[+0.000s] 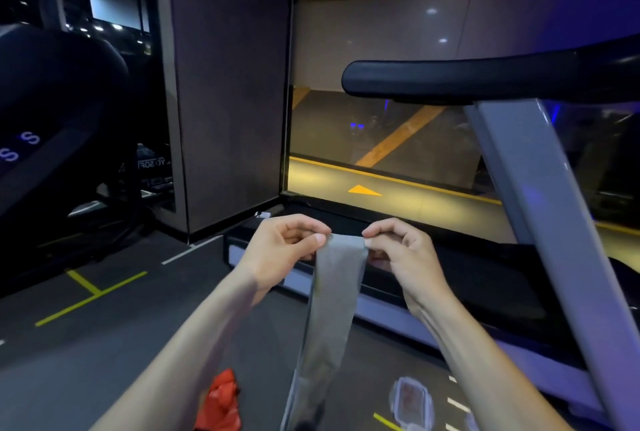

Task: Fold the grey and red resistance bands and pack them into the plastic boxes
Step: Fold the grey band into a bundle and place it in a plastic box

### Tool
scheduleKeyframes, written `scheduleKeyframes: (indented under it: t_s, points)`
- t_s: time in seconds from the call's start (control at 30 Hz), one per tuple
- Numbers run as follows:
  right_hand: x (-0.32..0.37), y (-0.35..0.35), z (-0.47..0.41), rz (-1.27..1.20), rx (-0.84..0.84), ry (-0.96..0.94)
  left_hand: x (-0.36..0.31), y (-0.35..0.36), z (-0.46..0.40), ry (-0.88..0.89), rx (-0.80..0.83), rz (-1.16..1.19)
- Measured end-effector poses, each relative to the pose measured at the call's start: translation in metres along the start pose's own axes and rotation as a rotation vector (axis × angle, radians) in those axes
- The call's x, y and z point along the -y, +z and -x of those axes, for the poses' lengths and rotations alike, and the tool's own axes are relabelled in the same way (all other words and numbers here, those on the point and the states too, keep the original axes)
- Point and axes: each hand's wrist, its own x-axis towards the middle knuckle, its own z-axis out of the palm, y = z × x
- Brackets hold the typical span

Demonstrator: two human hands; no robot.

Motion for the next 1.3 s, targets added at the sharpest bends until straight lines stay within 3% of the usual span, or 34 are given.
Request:
scheduleKeyframes:
  t_s: [0.77,0.97,1.3]
  points:
    - [-0.143,-0.020,-0.031,0.038,-0.059,0.270,0.130,0.041,-0.017,0.055,-0.052,-0.781]
    - [-0.177,-0.028,-0.024,0.051,-0.030,0.348,0.163,0.045,-0.013,-0.049,0.065,-0.739]
    - [-0.200,-0.044,-0.026,0.274,0.167,0.245,0.181,0.034,-0.019,-0.175,0.190,-0.578]
